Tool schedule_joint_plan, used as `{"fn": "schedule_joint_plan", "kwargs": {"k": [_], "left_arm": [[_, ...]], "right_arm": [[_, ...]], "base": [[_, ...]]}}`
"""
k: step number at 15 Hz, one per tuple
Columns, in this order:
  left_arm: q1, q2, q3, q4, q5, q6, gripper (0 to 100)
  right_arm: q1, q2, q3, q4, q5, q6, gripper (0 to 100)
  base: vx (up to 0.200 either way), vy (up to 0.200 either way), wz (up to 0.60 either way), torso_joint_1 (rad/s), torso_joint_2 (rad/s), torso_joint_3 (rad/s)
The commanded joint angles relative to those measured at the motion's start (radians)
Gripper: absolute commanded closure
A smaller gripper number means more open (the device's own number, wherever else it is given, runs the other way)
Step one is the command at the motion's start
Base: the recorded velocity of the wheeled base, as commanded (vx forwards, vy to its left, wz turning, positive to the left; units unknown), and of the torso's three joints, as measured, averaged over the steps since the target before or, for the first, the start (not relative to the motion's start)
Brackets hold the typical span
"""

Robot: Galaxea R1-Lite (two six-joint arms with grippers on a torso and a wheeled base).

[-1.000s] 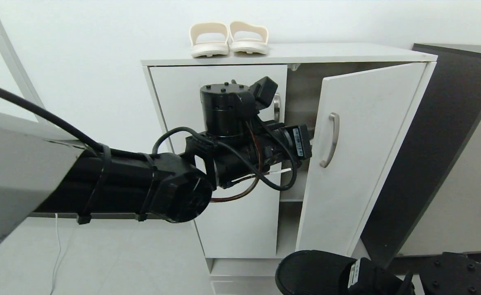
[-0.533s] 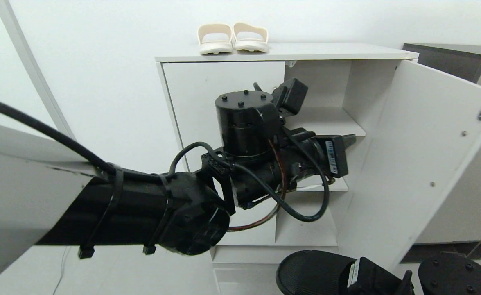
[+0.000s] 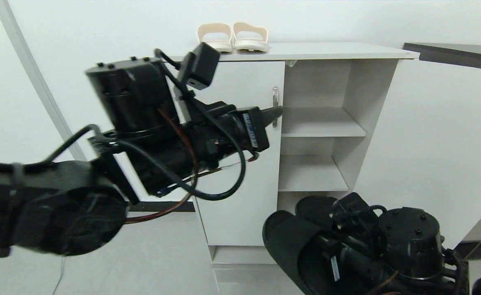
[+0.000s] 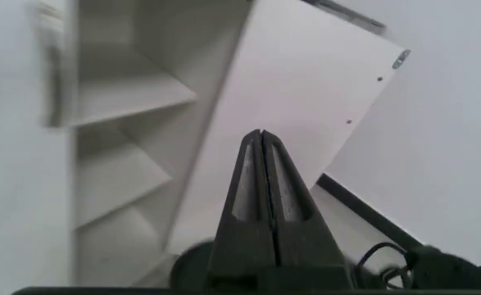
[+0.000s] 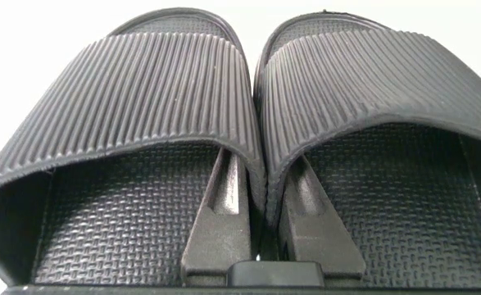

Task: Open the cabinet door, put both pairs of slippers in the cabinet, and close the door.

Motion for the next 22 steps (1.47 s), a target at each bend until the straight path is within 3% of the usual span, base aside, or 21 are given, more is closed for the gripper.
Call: {"fn": "schedule_joint_plan", "kwargs": {"k": [1, 2, 3, 4, 6, 7, 10, 12, 14, 17, 20, 21, 22], "left_arm": [[0.046, -0.343, 0.199, 0.109, 0.136, 0.092, 100], [0.048, -0.488, 0.262, 0.225, 0.228, 0.117, 100], [0.054, -0.603, 0.305, 0.330, 0.297, 0.132, 100], [0.068, -0.722, 0.354, 0.446, 0.360, 0.167, 100], [0.154, -0.914, 0.425, 0.610, 0.408, 0.244, 100], [0.289, -1.066, 0.482, 0.715, 0.416, 0.290, 100], [0.589, -1.330, 0.626, 0.857, 0.412, 0.293, 100], [0.692, -1.472, 0.779, 0.870, 0.409, 0.299, 100], [0.717, -1.581, 0.905, 0.871, 0.408, 0.301, 100], [0.712, -1.657, 0.965, 0.867, 0.371, 0.301, 100], [0.713, -1.660, 0.989, 0.813, 0.251, 0.304, 100], [0.712, -1.660, 1.002, 0.787, 0.152, 0.285, 100], [0.713, -1.660, 1.002, 0.785, 0.135, 0.253, 100]], "right_arm": [[-0.018, 0.109, -0.125, 0.001, -0.110, 0.068, 100], [-0.028, 0.146, -0.175, 0.001, -0.187, 0.088, 100], [-0.042, 0.167, -0.198, 0.001, -0.217, 0.092, 100], [-0.051, 0.176, -0.200, 0.001, -0.225, 0.092, 100], [-0.059, 0.178, -0.197, 0.001, -0.228, 0.092, 100], [-0.074, 0.178, -0.201, 0.001, -0.231, 0.091, 100], [-0.082, 0.187, -0.198, 0.001, -0.236, 0.091, 100], [-0.081, 0.189, -0.198, 0.001, -0.242, 0.091, 100], [-0.081, 0.190, -0.197, 0.001, -0.242, 0.092, 100], [-0.079, 0.190, -0.194, 0.001, -0.242, 0.092, 100], [-0.070, 0.190, -0.185, 0.001, -0.242, 0.092, 100], [-0.064, 0.190, -0.181, -0.001, -0.242, 0.092, 100], [-0.061, 0.190, -0.180, -0.005, -0.242, 0.091, 100]], "base": [[0.000, 0.000, 0.00, 0.000, 0.00, 0.000], [0.000, 0.000, 0.00, 0.000, 0.00, 0.000], [0.000, 0.000, 0.00, 0.000, 0.00, 0.000], [0.000, 0.000, 0.00, 0.000, 0.00, 0.000], [0.000, 0.000, 0.00, 0.000, 0.00, 0.000], [0.000, 0.000, 0.00, 0.000, 0.00, 0.000], [0.000, 0.000, 0.00, 0.000, 0.00, 0.000], [0.000, 0.000, 0.00, 0.000, 0.00, 0.000], [0.000, 0.000, 0.00, 0.000, 0.00, 0.000], [0.000, 0.000, 0.00, 0.000, 0.00, 0.000], [0.000, 0.000, 0.00, 0.000, 0.00, 0.000], [0.000, 0.000, 0.00, 0.000, 0.00, 0.000], [0.000, 0.000, 0.00, 0.000, 0.00, 0.000]]}}
